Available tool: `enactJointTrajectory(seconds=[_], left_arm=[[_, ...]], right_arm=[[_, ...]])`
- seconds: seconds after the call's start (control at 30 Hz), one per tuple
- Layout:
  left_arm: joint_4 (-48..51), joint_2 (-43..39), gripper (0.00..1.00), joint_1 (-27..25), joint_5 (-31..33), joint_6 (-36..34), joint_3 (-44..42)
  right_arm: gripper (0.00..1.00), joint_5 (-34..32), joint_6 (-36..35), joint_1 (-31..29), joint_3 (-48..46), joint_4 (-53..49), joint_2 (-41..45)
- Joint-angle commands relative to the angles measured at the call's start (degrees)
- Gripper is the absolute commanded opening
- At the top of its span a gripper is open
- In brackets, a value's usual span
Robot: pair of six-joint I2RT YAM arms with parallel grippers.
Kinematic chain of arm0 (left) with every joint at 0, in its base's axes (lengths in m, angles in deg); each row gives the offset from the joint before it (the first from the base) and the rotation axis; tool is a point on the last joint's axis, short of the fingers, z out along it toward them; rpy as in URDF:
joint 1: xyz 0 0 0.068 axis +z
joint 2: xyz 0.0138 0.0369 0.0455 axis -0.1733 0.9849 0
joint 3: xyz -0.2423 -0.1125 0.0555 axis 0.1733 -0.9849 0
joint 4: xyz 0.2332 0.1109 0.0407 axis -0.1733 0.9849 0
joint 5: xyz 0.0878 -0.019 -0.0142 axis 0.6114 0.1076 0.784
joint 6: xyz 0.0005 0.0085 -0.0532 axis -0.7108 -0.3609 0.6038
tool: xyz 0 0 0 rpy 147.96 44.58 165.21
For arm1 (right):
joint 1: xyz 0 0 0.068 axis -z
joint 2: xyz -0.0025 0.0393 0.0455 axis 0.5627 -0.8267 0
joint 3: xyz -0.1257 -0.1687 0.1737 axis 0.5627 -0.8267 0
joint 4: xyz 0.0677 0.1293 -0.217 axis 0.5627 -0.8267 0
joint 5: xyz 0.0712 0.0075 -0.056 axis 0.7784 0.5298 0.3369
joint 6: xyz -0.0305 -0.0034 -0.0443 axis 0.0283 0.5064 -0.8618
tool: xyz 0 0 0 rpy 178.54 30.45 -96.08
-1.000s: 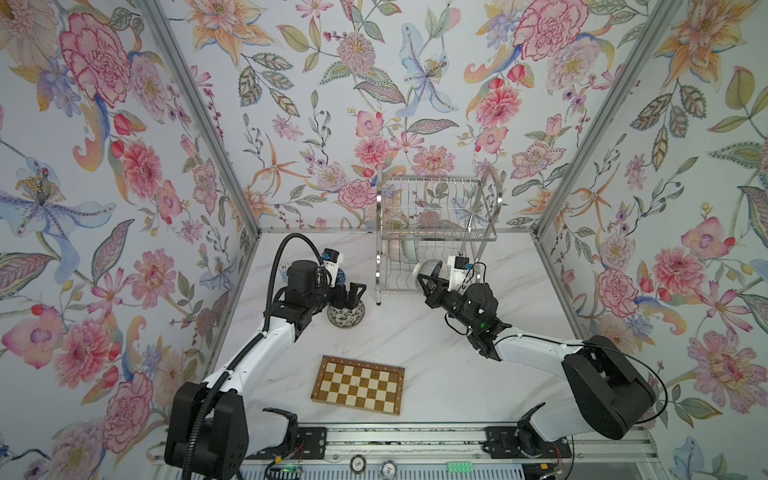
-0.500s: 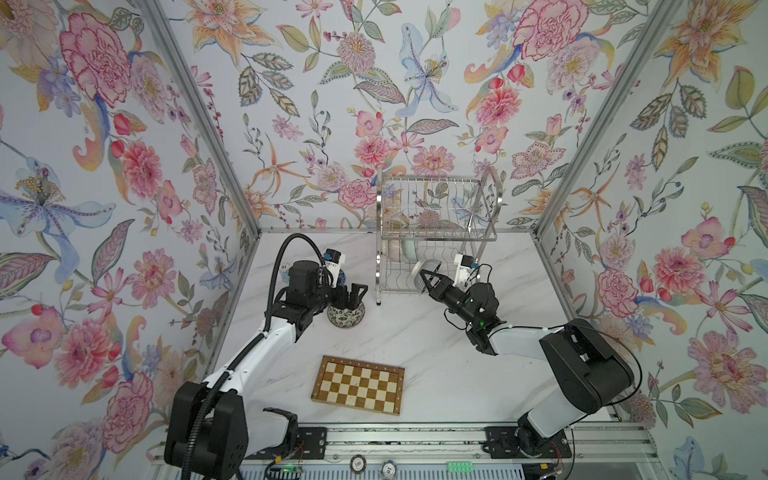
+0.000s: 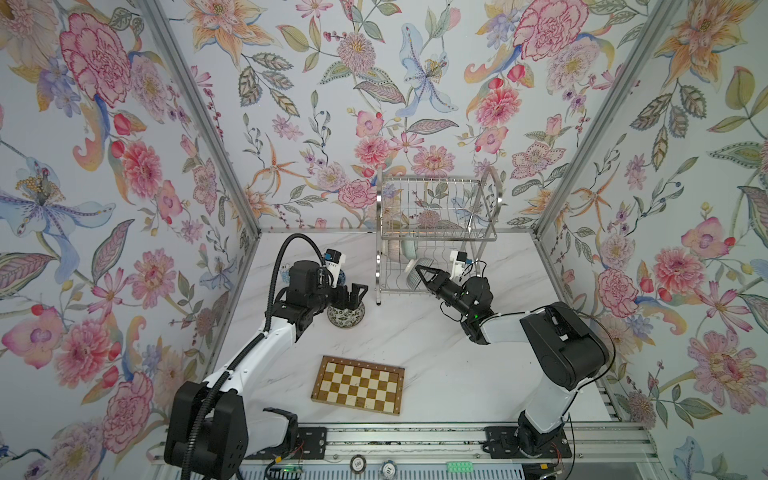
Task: Load the bowls into the dish rack
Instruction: 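Insert the held bowl upright into the rack slot beside the mint-green bowl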
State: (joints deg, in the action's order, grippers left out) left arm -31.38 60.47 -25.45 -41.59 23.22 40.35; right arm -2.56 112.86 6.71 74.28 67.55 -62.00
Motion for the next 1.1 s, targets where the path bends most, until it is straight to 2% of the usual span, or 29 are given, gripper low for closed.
enactJointTrajectory(seconds=[0.0, 0.4, 1.07], left_arm=[[0.90, 0.70, 0.99, -0.79, -0.95, -1.30, -0.28], [1.52, 1.22, 0.99, -1.15, -1.03, -1.65, 0.07], [2.65, 1.76, 0.99, -1.78, -0.91, -2.44, 0.51]], right_arm=[[0.00, 4.21, 2.04, 0.68, 3.87, 6.16, -1.08], [0.01, 13.85, 5.41, 1.42, 11.57, 5.35, -7.37], [0.01, 21.64, 7.08, 2.30, 18.48, 3.85, -14.32]])
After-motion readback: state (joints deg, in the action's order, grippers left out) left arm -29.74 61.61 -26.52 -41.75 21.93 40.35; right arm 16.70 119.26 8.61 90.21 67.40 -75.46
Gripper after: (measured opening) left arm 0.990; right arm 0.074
